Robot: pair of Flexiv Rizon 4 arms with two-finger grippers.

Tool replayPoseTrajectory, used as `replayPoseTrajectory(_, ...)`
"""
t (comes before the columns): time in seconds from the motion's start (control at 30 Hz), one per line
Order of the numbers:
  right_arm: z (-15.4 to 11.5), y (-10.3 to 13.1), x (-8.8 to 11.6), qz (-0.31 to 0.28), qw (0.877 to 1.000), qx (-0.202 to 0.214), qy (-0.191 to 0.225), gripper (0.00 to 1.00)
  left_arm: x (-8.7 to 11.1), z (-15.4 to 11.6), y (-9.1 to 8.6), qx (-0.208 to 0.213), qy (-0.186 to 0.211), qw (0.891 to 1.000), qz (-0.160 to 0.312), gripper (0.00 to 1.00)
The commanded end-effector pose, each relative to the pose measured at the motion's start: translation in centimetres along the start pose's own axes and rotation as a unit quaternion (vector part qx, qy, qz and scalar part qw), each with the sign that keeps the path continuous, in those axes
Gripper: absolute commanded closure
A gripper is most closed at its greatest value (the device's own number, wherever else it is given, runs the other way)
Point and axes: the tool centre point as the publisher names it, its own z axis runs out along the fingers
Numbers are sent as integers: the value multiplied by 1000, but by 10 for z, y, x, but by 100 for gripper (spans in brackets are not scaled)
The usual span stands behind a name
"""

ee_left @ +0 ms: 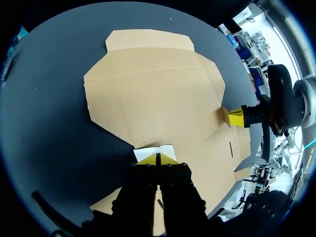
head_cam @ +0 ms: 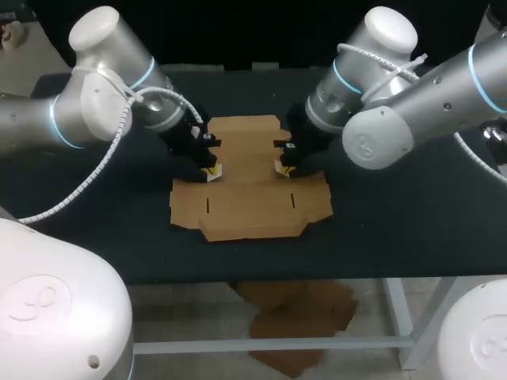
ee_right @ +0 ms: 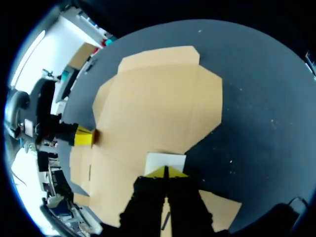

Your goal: Assemble the packaging by folding the flat box into shape, placing the metal phone stand inside, and closing the box properly

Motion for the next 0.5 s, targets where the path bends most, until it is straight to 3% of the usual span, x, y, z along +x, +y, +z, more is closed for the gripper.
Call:
replayPoseTrajectory(0.03,3,2,4,1,1000,2,-11,100,3,3,-2,-4,-7,1000,-1,100)
replayPoseTrajectory(0.5,19,2,7,1,999,19,-31,100,1,18,-2,-15,-18,1000,-12,100)
